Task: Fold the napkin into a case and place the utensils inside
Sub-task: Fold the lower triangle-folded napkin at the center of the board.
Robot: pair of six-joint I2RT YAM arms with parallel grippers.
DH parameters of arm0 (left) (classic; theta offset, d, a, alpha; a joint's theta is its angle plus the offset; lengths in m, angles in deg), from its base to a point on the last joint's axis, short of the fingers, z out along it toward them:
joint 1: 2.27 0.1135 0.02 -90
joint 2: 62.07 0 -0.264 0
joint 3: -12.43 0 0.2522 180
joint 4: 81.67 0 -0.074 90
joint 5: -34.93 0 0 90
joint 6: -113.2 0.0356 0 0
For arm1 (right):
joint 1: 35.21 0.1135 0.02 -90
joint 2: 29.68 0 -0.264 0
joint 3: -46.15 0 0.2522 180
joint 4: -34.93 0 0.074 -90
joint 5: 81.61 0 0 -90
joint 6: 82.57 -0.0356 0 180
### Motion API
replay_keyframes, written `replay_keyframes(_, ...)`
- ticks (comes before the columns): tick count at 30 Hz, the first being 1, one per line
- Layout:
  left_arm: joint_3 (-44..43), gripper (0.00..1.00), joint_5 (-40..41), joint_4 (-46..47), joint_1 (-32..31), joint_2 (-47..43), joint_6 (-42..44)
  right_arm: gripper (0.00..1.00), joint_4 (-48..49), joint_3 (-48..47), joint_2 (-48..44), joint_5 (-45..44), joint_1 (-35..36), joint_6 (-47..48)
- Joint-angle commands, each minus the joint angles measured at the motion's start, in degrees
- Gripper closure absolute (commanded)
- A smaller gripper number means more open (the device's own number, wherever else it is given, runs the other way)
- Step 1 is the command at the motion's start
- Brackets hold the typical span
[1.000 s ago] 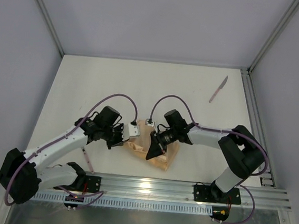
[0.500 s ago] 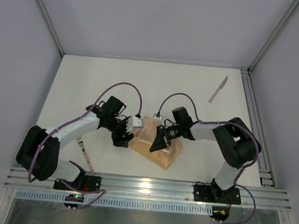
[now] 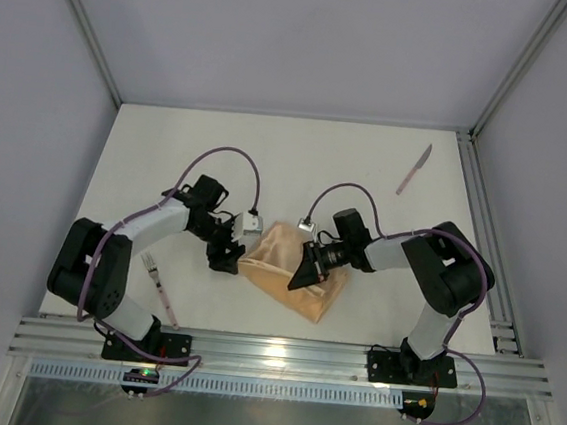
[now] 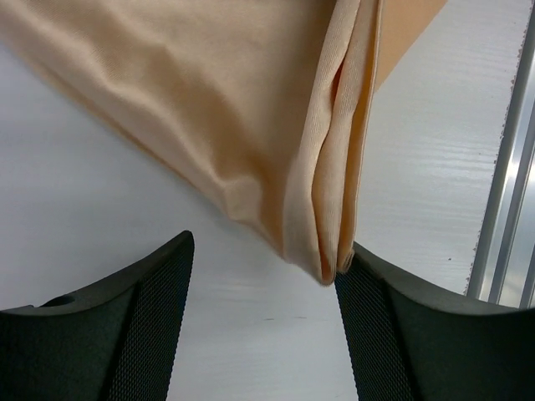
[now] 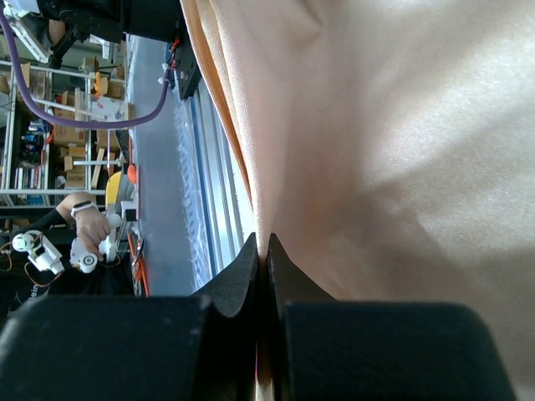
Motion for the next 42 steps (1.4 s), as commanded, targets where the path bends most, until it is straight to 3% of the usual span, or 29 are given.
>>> replay_keyframes(1,-2.3,0.32,-6.2,-1.1,3.3,-1.4,3.4,0.96,4.2,1.6,-1.6,-1.6,-1.5,-1.7)
replay_keyframes(11,-1.1,0.30,-3.0,9.0,0.6,2.4,-7.3,0.96,8.6,2.8,-0.6,-5.0,-3.3,-5.6)
replay_keyframes(17,-4.3,0.33,-2.2,7.1,0.4,5.0,-8.4,0.96,9.4,4.3,-1.5,-9.0,-4.0,-6.7)
replay_keyframes(19,-5.4,0.38,-1.7,6.0,-0.1,6.6,-8.6,0.96,9.5,4.6,-1.8,-9.7,-4.0,-6.6)
replay_keyframes(20,-5.8,0.43,-1.2,5.8,-0.1,7.1,-8.7,0.96,9.5,4.5,-1.9,-9.5,-4.0,-6.6)
replay_keyframes(21,-6.6,0.56,-1.0,5.7,-0.1,8.1,-8.8,0.96,9.4,4.5,-2.1,-9.7,-4.0,-6.2)
replay_keyframes(23,-7.5,0.69,-0.6,5.6,-0.1,9.1,-9.0,0.96,8.2,4.4,-2.4,-10.4,-4.1,-5.4)
replay_keyframes(24,-8.6,0.81,-0.8,5.3,-0.1,9.5,-9.1,0.96,7.6,4.3,-2.5,-10.8,-4.1,-5.1)
replay_keyframes(27,-10.1,1.00,-2.5,2.0,-0.1,10.7,-9.9,0.96,5.1,4.0,-3.4,-11.7,-4.0,-3.9)
replay_keyframes(38,-7.2,1.00,0.3,-16.1,-0.1,-0.3,-10.3,0.96,-2.0,3.7,-8.5,-8.9,1.5,-1.7)
replay_keyframes(42,-8.6,0.95,0.3,-14.2,-0.1,2.9,-16.6,0.96,-2.1,2.1,-5.2,-8.7,0.7,-0.9)
